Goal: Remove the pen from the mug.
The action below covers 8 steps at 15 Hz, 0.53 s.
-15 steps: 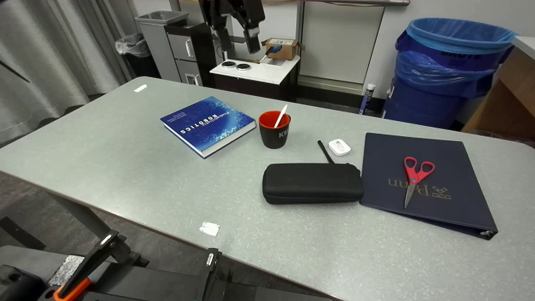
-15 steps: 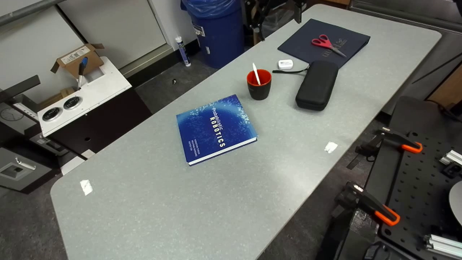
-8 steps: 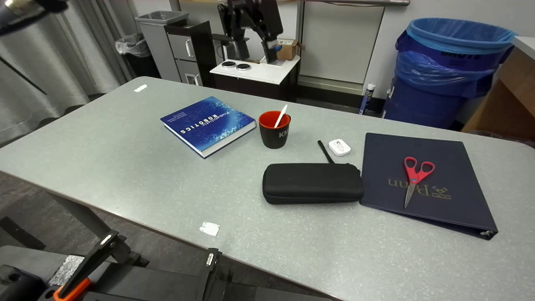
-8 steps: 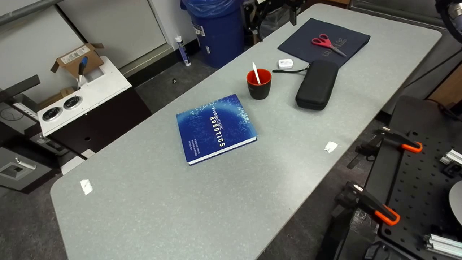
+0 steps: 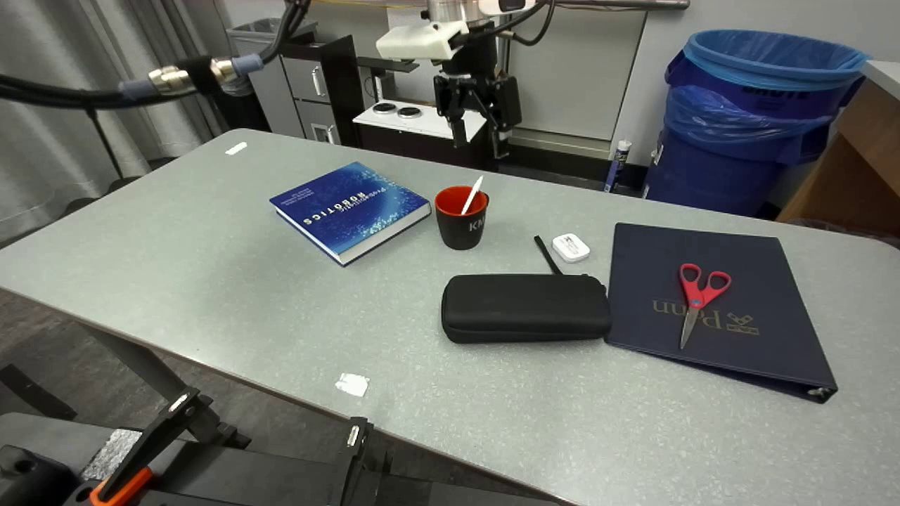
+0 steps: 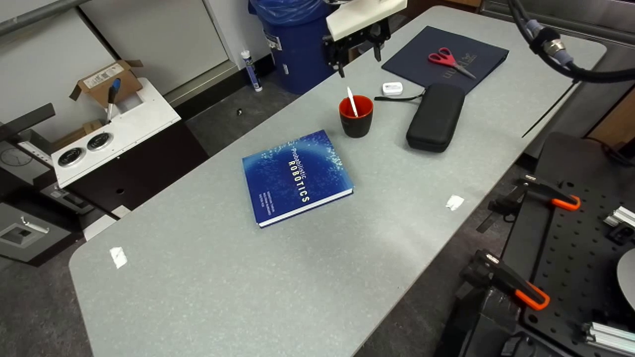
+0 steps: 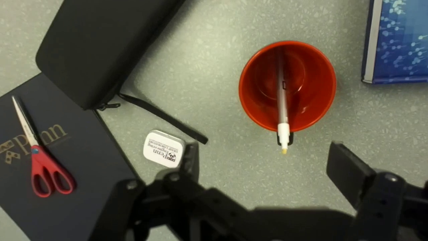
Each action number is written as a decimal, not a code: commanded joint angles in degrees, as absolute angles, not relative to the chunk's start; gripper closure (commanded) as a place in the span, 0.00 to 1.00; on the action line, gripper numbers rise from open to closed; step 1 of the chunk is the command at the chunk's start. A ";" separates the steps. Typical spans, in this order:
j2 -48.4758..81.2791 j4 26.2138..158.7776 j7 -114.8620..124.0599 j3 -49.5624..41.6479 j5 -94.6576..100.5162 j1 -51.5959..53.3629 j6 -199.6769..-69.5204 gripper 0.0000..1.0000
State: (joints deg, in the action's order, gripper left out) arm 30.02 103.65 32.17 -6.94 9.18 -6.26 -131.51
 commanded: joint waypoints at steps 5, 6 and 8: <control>32.59 100.07 31.60 -9.72 7.94 -3.55 -130.13 0.00; 33.76 98.95 30.79 -9.34 7.33 -3.87 -129.73 0.00; 36.48 96.33 29.85 -8.50 5.42 -4.55 -129.38 0.00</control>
State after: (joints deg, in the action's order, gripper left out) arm 32.78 100.18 32.16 -8.24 8.86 -4.84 -130.17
